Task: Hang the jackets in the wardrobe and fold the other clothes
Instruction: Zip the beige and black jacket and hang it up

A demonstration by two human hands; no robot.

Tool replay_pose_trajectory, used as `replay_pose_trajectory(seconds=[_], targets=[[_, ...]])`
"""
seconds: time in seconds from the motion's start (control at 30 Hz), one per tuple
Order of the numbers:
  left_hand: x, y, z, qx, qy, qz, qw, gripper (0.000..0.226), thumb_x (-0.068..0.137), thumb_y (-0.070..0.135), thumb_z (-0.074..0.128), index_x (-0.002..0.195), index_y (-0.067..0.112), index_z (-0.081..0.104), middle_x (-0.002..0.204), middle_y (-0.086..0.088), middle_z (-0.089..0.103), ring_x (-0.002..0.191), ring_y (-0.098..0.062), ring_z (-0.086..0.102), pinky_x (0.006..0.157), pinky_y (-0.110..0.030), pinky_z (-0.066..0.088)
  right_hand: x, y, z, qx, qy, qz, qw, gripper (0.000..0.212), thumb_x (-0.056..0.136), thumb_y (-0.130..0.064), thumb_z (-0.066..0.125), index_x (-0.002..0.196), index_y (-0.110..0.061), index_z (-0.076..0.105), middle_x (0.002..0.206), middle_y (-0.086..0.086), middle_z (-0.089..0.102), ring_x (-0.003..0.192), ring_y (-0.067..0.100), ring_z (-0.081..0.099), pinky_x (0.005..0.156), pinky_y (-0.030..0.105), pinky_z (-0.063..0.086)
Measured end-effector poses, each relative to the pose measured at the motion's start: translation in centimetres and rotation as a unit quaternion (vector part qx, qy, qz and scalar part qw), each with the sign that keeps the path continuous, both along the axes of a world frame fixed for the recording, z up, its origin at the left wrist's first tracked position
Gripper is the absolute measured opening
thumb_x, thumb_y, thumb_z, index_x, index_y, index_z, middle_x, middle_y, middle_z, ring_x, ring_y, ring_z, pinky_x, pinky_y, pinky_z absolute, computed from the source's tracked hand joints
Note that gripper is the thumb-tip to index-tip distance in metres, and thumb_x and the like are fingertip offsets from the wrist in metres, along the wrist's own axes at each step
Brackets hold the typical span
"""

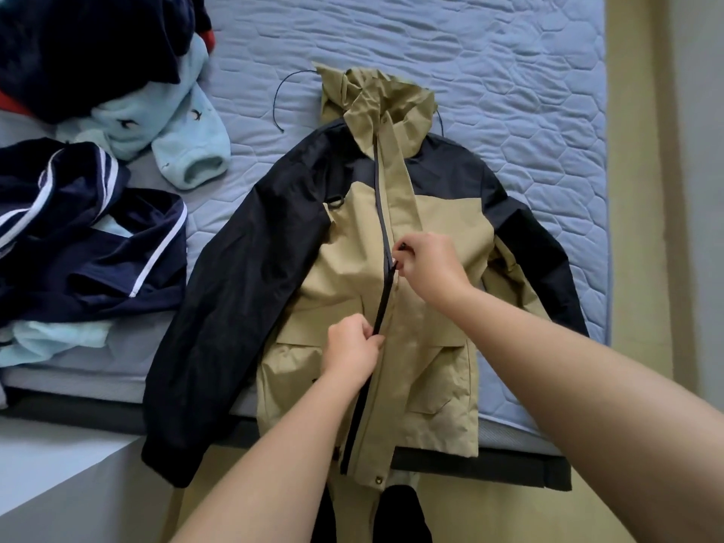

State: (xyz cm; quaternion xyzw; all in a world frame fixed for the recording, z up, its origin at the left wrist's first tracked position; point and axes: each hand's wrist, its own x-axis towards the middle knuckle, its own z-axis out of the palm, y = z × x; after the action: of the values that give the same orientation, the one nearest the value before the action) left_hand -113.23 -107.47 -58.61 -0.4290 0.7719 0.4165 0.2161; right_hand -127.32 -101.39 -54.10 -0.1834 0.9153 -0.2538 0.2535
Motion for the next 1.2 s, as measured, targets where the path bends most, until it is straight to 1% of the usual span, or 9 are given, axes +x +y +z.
replay_pose_trajectory(seconds=[0.1,0.2,0.33,0.5,0.73,0.87,1.0,1.07,1.2], targets=[[0.0,-0.6,-0.3,-0.003,-0.01,-0.026,1.0,0.024,0.085,0.031,0.066,0.071,0.022,0.049,0.084,0.0,0.06,0.074,-0.018,0.055,0.064,-0.027,0.045,0.1,-0.9,0.3,-0.004,-0.01,0.016,1.0,0.02,0.092,-0.006,0.05,0.09,-0.008,0.07,0.086,0.007,0.065,0.084,0.026,0.062,0.079,0.039,0.053],[-3.1,-1.2,0.2,0.003,0.036,-0.015,0.999,0.019,0.086,0.031,0.067,0.078,0.018,0.054,0.083,0.0,0.06,0.078,-0.02,0.057,0.065,-0.027,0.044,0.4,-1.2,0.3,-0.014,-0.017,0.031,0.999,0.019,0.091,-0.006,0.051,0.089,-0.009,0.069,0.082,0.003,0.063,0.085,0.025,0.062,0.08,0.035,0.051],[-4.4,-1.8,0.4,-0.025,0.05,-0.025,0.998,0.026,0.085,0.027,0.067,0.069,0.021,0.048,0.082,-0.003,0.062,0.08,-0.027,0.057,0.066,-0.03,0.046,-1.2,-1.1,0.6,-0.02,-0.009,-0.018,1.0,0.019,0.092,-0.006,0.051,0.085,-0.01,0.069,0.086,0.009,0.066,0.085,0.026,0.063,0.083,0.037,0.052],[-1.0,-2.6,-0.1,-0.032,0.015,-0.069,0.997,0.029,0.085,0.029,0.065,0.067,0.024,0.042,0.081,0.001,0.059,0.078,-0.022,0.054,0.06,-0.029,0.038,-1.4,-1.4,0.7,-0.029,-0.006,-0.029,0.999,0.019,0.092,-0.009,0.052,0.082,-0.013,0.068,0.084,0.009,0.067,0.083,0.027,0.064,0.083,0.036,0.051],[-5.4,-2.7,0.0,-0.044,0.072,-0.053,0.995,0.03,0.084,0.027,0.066,0.065,0.022,0.043,0.074,0.003,0.055,0.074,-0.022,0.053,0.059,-0.028,0.038,-2.2,-1.7,1.0,-0.034,0.005,-0.051,0.998,0.021,0.09,-0.006,0.051,0.077,-0.011,0.066,0.082,0.009,0.069,0.084,0.027,0.063,0.081,0.037,0.05],[-0.7,-1.7,-0.8,-0.034,0.028,-0.045,0.998,0.023,0.086,0.027,0.065,0.071,0.024,0.049,0.076,0.005,0.057,0.073,-0.015,0.056,0.062,-0.029,0.047,-4.6,-2.4,2.2,-0.052,0.025,-0.093,0.994,0.022,0.089,-0.004,0.052,0.076,-0.008,0.069,0.077,0.009,0.069,0.079,0.024,0.065,0.078,0.039,0.054],[1.3,-2.4,-1.1,-0.024,-0.002,-0.051,0.998,0.018,0.087,0.03,0.065,0.075,0.024,0.052,0.081,0.003,0.059,0.074,-0.013,0.055,0.065,-0.028,0.049,-4.9,-3.0,2.4,-0.073,0.011,-0.073,0.995,0.021,0.091,-0.006,0.053,0.076,-0.01,0.068,0.08,0.009,0.069,0.079,0.026,0.066,0.079,0.043,0.054],[-0.1,-2.8,-0.4,-0.022,0.028,-0.055,0.998,0.013,0.086,0.031,0.064,0.082,0.023,0.055,0.083,0.004,0.06,0.077,-0.013,0.057,0.068,-0.029,0.051,-4.7,-3.1,2.3,-0.083,0.012,-0.073,0.994,0.021,0.091,-0.007,0.054,0.076,-0.012,0.067,0.079,0.009,0.069,0.08,0.026,0.066,0.079,0.044,0.054],[-6.6,-3.9,2.1,-0.031,0.131,0.003,0.991,0.012,0.086,0.033,0.064,0.087,0.023,0.058,0.083,0.005,0.06,0.081,-0.015,0.059,0.072,-0.032,0.053,-4.8,-3.3,2.7,-0.1,0.028,-0.051,0.993,0.02,0.09,-0.005,0.055,0.076,-0.01,0.068,0.078,0.007,0.07,0.079,0.026,0.066,0.078,0.043,0.054]])
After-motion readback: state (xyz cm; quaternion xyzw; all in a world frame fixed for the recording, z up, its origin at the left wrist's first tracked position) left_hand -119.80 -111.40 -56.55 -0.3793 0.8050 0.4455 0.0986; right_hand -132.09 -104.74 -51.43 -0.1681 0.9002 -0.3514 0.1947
